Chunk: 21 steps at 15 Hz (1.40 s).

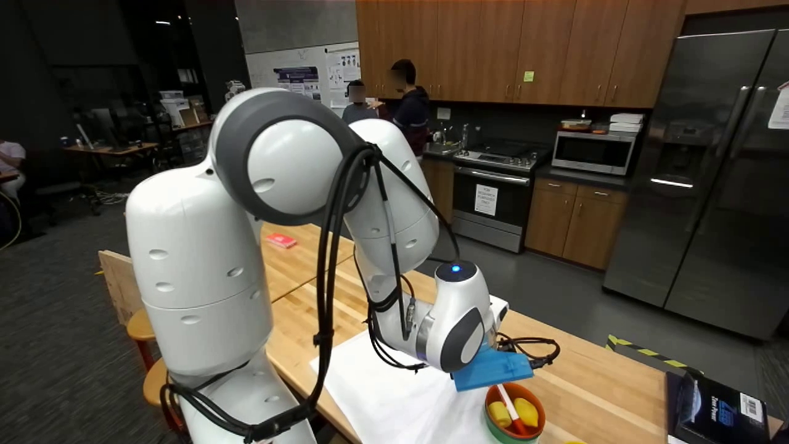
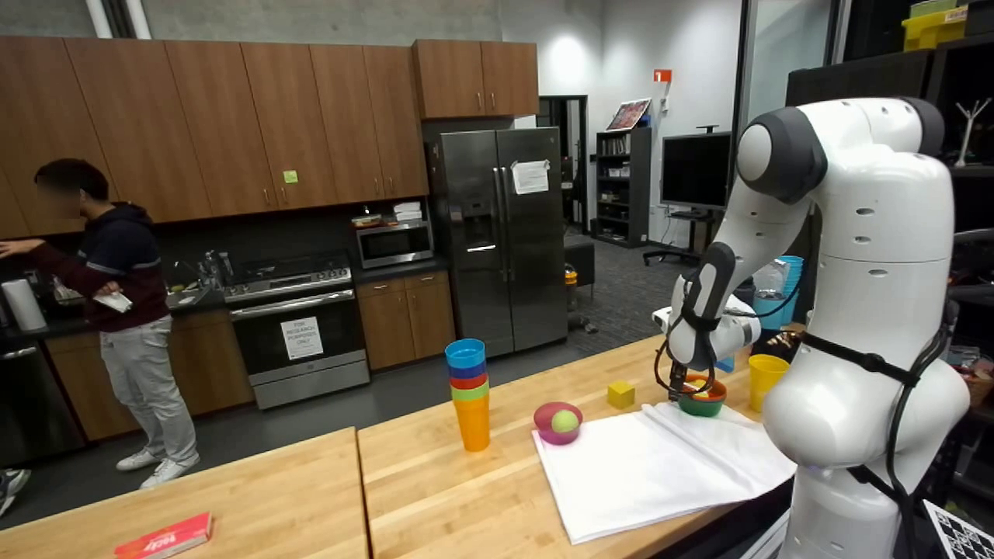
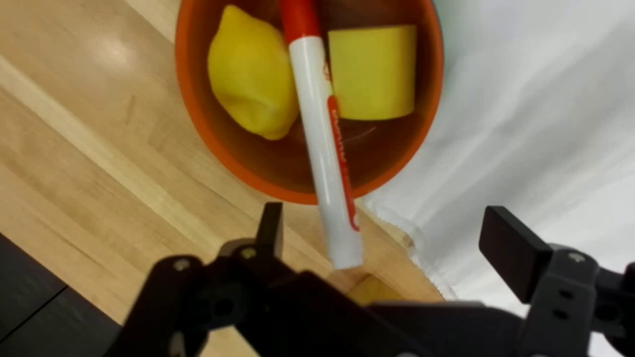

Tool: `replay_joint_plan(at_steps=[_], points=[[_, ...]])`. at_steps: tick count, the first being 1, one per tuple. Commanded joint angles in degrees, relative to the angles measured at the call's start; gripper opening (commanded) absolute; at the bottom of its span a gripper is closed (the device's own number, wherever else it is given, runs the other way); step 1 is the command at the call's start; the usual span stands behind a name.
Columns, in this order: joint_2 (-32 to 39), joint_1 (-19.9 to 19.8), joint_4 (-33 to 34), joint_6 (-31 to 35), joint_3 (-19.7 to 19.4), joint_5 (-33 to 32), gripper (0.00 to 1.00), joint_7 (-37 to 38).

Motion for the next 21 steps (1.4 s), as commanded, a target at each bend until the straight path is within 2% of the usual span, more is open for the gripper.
replay_joint_plan(at_steps=[1, 5, 8, 9, 13, 21], points=[[-0.20, -3.32, -1.33, 0.22, 5.03, 10.42, 1.00, -8.42], [-3.92, -8.06, -2.63, -2.16, 9.28, 21.57, 1.00, -19.32], [-5.41, -9.85, -1.32, -5.20, 10.13, 29.96, 1.00, -28.13], [-5.91, -9.90, -0.76, -6.93, 9.75, 33.06, 1.00, -32.02], [-7.59, -9.93, 1.05, -12.98, 6.57, 38.87, 1.00, -44.58], [-11.96, -9.60, -1.24, -18.34, 1.03, 43.42, 1.00, -65.25]])
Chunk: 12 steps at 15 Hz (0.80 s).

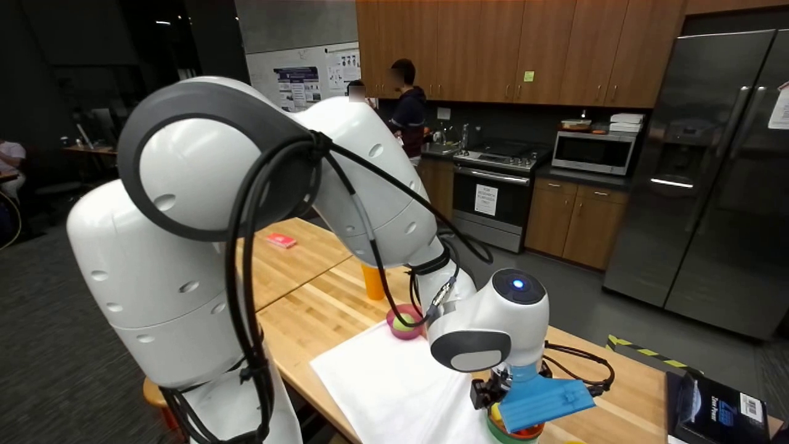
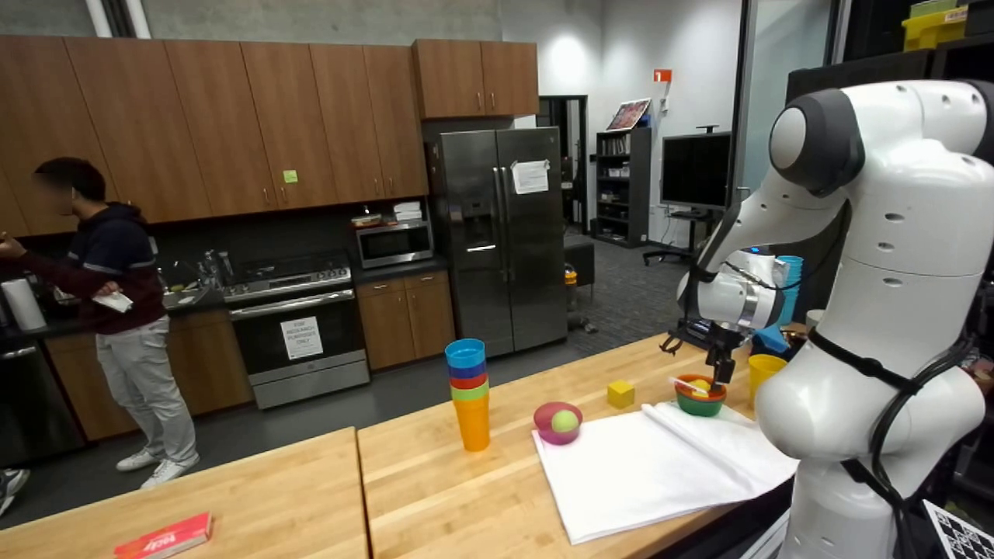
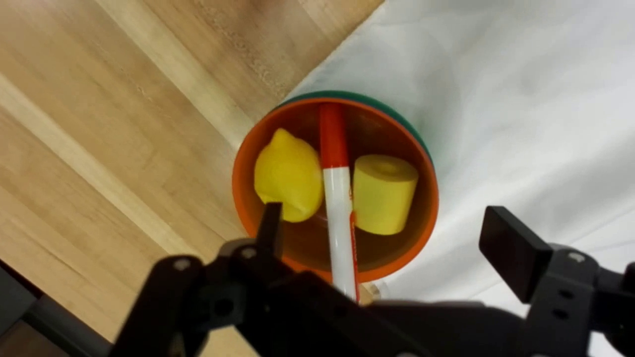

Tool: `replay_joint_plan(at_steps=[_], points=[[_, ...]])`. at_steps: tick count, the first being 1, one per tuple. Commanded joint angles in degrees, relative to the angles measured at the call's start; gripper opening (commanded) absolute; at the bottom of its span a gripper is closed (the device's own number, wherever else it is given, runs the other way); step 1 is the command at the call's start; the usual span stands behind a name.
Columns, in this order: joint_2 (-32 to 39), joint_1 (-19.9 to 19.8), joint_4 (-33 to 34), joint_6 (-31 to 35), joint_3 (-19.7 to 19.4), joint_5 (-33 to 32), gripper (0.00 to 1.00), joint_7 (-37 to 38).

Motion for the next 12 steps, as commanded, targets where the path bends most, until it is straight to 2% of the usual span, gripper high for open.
replay_joint_plan(at_steps=[1, 7, 10, 12], points=[[-3.90, 0.07, -2.15, -2.49, -2.22, 2.42, 1.00, -9.50], [-3.81, 0.77, -2.24, -3.23, -3.94, 6.54, 1.00, -19.22], [-2.25, 1.32, -1.91, -0.89, -2.97, 7.50, 1.00, -19.10], [-0.16, 1.55, -0.32, -0.27, -1.91, 6.25, 1.00, -16.14]])
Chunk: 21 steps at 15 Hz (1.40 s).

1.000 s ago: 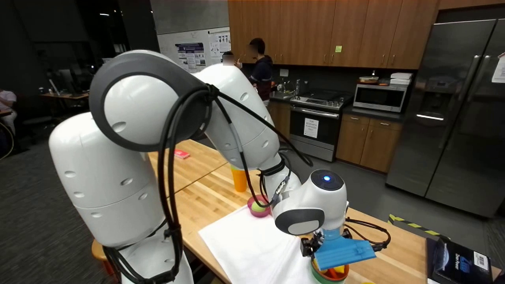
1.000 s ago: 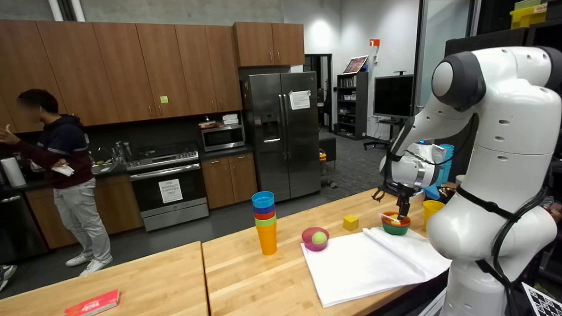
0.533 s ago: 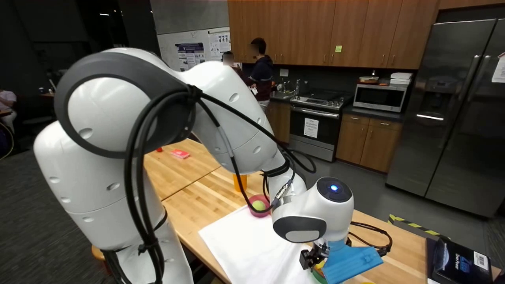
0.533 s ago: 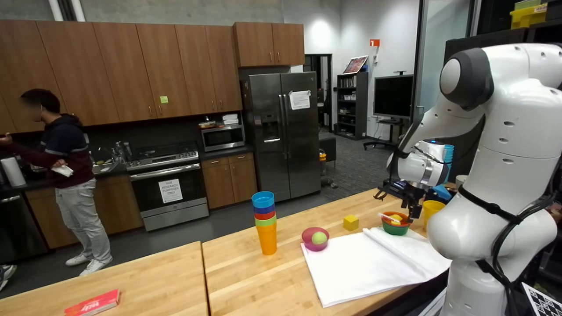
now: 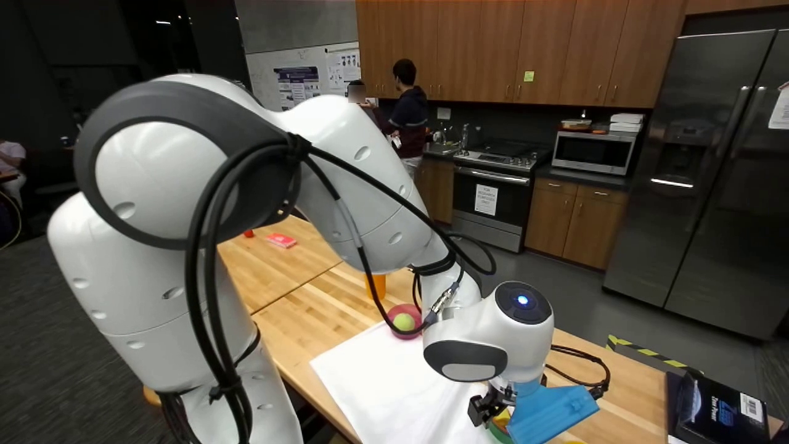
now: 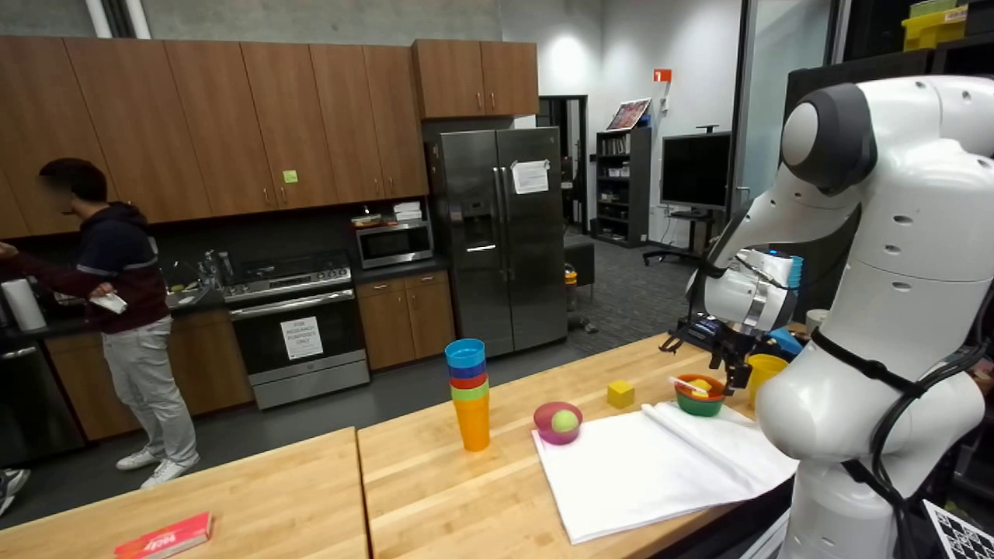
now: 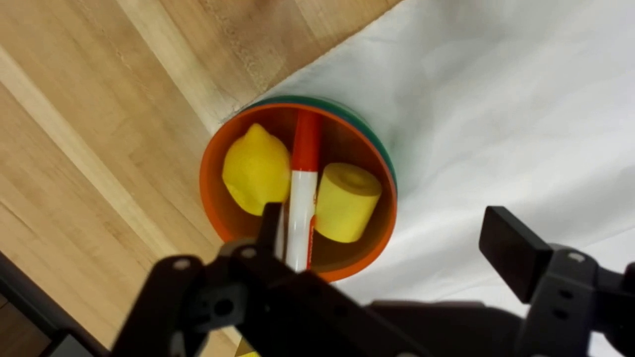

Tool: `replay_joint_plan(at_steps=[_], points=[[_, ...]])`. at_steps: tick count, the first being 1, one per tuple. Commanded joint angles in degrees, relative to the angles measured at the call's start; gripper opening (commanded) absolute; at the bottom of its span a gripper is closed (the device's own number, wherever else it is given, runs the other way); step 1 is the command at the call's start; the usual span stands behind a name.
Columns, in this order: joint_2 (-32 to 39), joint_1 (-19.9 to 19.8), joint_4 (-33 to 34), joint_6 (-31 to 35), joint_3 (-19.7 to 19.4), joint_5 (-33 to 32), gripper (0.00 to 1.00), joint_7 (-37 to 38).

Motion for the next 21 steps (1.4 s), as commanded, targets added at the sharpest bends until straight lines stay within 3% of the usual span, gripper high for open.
replay_joint_plan(at_steps=[1, 4, 5, 7, 9, 21], points=[[3.56, 0.90, 2.68, 2.38, 1.81, -0.63, 1.00, 3.58], [12.60, -2.25, 8.28, 5.52, 5.18, -13.30, 1.00, 18.48], [5.49, -0.44, 3.90, 3.16, 3.19, -8.82, 1.00, 12.31], [9.99, -0.85, 6.31, 4.72, 4.44, -12.00, 1.00, 17.16], [12.76, -1.01, 7.85, 5.32, 4.63, -12.04, 1.00, 17.49], [13.62, -0.22, 7.99, 6.22, 4.43, -13.40, 1.00, 19.71]])
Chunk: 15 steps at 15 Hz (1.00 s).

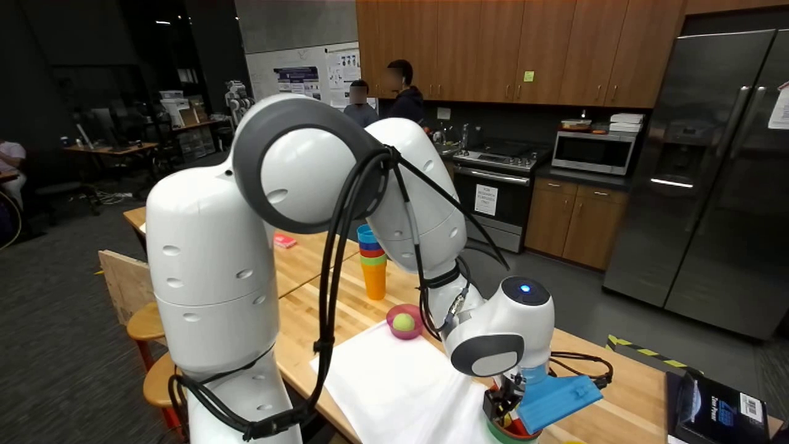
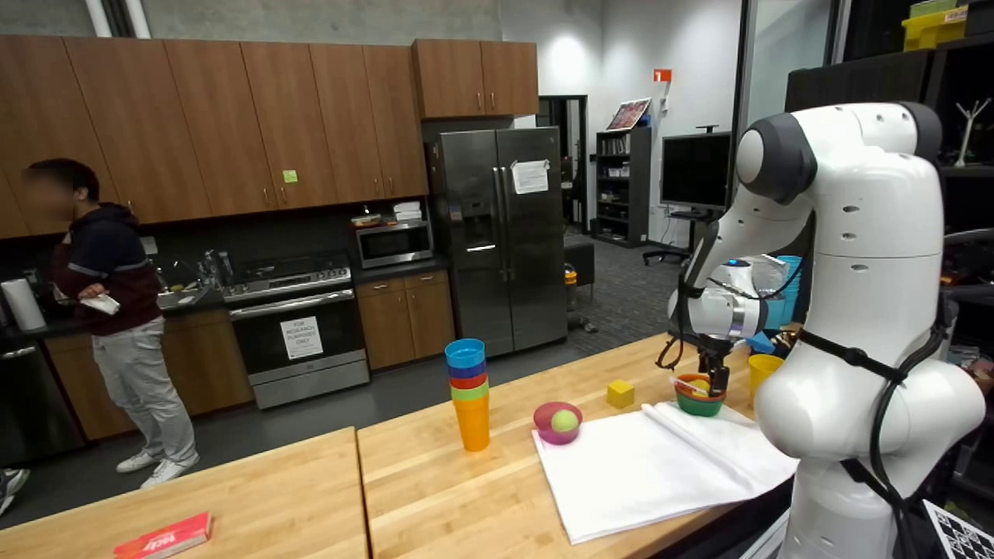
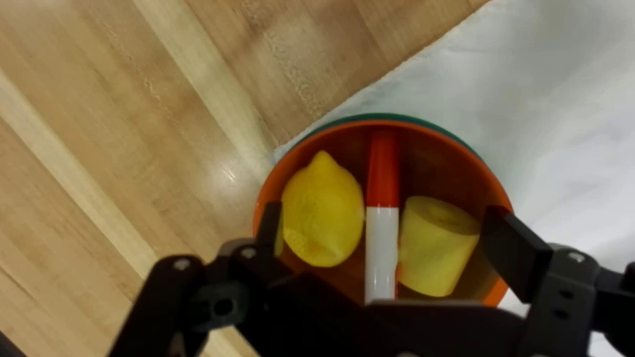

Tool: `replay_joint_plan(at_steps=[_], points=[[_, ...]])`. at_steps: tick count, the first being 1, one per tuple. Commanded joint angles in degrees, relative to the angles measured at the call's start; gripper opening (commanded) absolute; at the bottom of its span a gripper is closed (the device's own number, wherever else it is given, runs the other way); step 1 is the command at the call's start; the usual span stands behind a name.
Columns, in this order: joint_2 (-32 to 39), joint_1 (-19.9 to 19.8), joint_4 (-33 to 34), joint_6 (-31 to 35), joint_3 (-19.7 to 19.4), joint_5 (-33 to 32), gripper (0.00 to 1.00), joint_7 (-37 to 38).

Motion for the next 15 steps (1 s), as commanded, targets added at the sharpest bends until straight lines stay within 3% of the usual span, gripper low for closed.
replay_joint_plan(at_steps=[1, 4, 5, 8, 15], points=[[6.78, 3.77, 3.75, 5.44, 5.36, 5.54, 1.00, 2.98], [11.91, 6.64, 7.92, 9.01, 8.99, 7.71, 1.00, 5.57], [5.76, 4.54, 3.64, 6.75, 7.16, 6.52, 1.00, 2.91], [8.58, 7.49, 7.11, 8.36, 9.01, 7.33, 1.00, 5.61], [8.71, 7.03, 7.29, 8.34, 8.99, 7.33, 1.00, 5.61]])
